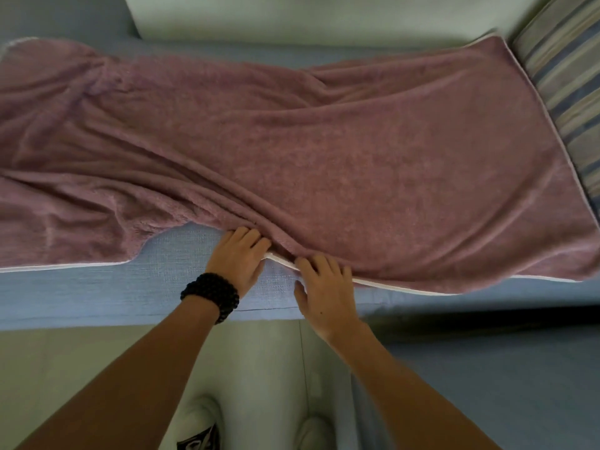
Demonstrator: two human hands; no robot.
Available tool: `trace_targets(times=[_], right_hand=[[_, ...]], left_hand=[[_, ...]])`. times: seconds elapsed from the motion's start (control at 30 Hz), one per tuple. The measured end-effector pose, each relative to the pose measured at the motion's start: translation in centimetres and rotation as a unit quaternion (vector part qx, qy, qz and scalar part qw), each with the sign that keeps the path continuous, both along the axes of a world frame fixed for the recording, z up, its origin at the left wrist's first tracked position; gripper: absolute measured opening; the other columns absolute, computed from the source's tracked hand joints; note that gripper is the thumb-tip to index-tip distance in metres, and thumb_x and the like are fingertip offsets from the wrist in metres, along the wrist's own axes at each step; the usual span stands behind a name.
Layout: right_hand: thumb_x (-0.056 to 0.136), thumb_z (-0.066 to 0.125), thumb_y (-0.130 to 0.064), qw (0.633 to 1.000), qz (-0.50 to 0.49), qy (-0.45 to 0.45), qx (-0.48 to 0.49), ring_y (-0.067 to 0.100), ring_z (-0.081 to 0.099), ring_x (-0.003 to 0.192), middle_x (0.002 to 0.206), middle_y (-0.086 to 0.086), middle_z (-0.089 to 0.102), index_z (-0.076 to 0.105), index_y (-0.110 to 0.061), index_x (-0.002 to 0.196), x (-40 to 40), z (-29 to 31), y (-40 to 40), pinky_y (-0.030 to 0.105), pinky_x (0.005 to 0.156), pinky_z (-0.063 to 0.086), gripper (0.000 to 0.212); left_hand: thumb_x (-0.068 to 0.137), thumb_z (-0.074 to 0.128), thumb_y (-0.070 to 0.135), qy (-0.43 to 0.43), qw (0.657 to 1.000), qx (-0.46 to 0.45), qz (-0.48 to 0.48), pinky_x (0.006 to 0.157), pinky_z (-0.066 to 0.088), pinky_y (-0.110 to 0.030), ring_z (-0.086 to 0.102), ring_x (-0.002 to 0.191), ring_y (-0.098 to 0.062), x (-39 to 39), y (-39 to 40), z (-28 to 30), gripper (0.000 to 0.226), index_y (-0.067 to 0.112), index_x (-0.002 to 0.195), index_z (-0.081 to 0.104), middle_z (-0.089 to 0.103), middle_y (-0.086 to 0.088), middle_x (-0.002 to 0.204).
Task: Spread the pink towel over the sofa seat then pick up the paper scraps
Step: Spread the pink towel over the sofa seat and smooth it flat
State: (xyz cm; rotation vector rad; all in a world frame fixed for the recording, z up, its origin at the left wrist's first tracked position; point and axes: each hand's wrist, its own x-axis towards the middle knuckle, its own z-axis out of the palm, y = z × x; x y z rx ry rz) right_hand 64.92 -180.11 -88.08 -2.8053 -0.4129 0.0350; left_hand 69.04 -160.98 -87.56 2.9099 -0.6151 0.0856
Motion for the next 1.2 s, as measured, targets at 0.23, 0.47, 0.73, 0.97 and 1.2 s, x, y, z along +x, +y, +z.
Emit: trace_targets(times=[0.23,0.47,0.73,0.97,1.2], right_hand=[[0.062,0.079,-0.003,0.998,0.041,-0.02,0.046,0.024,0.061,0.071,0.079,0.0,0.065,0.07,-0.019,0.085,-0.9,-0.3,4.3,0.034,0.058,0.044,0.029],[0.068,0.072,-0.014,0.997,0.052,0.062,-0.002,0.024,0.058,0.083,0.092,0.001,0.062,0.063,-0.02,0.09,-4.0,-1.4,4.0,0.039,0.069,0.052,0.025],[0.075,0.069,-0.017,0.995,0.099,0.002,0.003,0.026,0.058,0.085,0.098,0.004,0.064,0.063,-0.021,0.114,-0.9,-0.2,14.2,0.04,0.07,0.047,0.039],[0.082,0.063,-0.02,0.992,0.124,-0.016,0.011,0.024,0.057,0.071,0.081,0.0,0.061,0.065,-0.018,0.092,-3.1,-1.3,17.1,0.035,0.059,0.043,0.01],[0.076,0.069,-0.022,0.991,0.125,0.019,-0.04,0.029,0.059,0.075,0.084,0.006,0.06,0.064,-0.015,0.092,-3.6,-0.2,18.9,0.041,0.063,0.049,0.019]], left_hand=[[0.062,0.08,-0.003,0.064,0.994,-0.066,-0.056,0.048,0.047,-0.026,0.06,0.057,-0.023,-4.5,2.8,-0.1,0.02,0.009,0.074,0.07,0.062,-0.006,0.064],[0.045,0.082,0.015,0.103,0.993,0.047,0.011,0.061,0.046,-0.032,0.061,0.075,-0.024,-6.9,5.8,-0.7,0.048,0.021,0.09,0.068,0.062,-0.001,0.083],[0.048,0.076,0.007,0.023,0.989,0.062,0.133,0.074,0.044,-0.041,0.059,0.086,-0.033,-3.8,13.9,0.3,0.044,0.013,0.091,0.066,0.062,-0.011,0.092],[0.062,0.058,0.002,-0.023,0.998,-0.021,0.052,0.069,0.043,-0.036,0.061,0.073,-0.028,-6.1,19.3,-0.5,0.014,0.01,0.071,0.065,0.063,-0.005,0.074],[0.055,0.061,0.009,0.019,0.996,-0.039,0.072,0.087,0.041,-0.042,0.052,0.104,-0.027,-7.9,21.1,0.6,0.048,0.02,0.102,0.062,0.059,-0.005,0.108]])
